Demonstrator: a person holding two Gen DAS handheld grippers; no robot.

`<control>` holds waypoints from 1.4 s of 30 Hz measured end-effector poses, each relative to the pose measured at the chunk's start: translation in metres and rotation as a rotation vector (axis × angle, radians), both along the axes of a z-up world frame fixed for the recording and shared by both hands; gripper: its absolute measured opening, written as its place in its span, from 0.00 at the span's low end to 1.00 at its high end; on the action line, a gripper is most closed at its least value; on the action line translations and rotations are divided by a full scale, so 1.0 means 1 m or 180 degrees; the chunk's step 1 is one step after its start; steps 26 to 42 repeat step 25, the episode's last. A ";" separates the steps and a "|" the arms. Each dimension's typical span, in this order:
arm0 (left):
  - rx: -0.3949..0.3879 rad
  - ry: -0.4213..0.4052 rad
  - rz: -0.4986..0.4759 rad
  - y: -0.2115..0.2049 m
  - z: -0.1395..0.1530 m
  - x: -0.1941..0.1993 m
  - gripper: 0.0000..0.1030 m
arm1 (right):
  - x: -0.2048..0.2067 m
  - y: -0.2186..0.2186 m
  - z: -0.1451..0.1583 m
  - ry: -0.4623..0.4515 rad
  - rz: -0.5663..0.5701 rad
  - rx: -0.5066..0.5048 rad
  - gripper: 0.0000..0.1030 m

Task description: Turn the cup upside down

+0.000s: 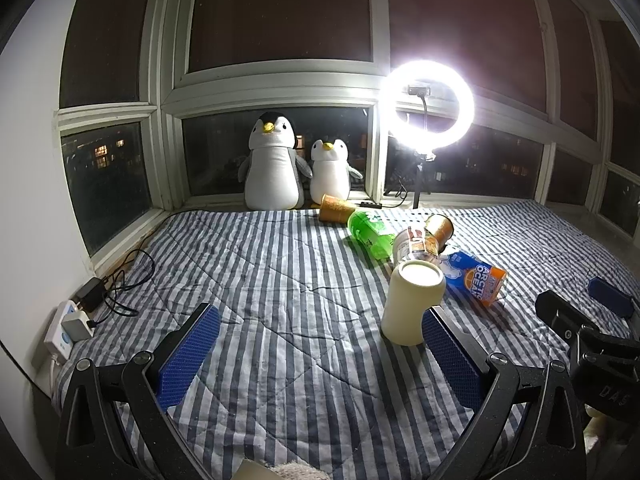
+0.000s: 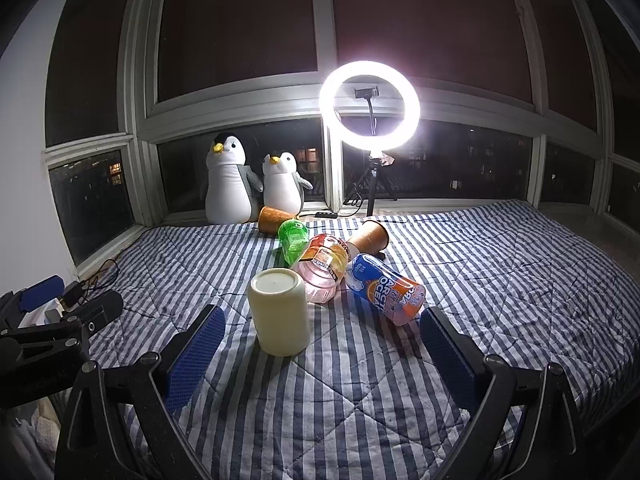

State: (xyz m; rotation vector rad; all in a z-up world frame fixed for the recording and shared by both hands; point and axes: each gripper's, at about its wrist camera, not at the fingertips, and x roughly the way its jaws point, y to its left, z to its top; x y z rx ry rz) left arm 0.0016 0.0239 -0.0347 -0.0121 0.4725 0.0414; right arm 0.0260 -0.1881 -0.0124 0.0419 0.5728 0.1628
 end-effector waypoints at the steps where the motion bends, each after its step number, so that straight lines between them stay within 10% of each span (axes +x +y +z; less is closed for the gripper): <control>1: 0.0002 0.0001 -0.0001 0.000 0.000 0.000 0.99 | 0.000 0.000 0.000 0.0000 0.0000 -0.0002 0.93; 42: -0.0003 -0.0013 0.0001 -0.002 0.002 0.002 0.99 | 0.001 0.003 -0.005 0.0043 0.0017 -0.0006 0.93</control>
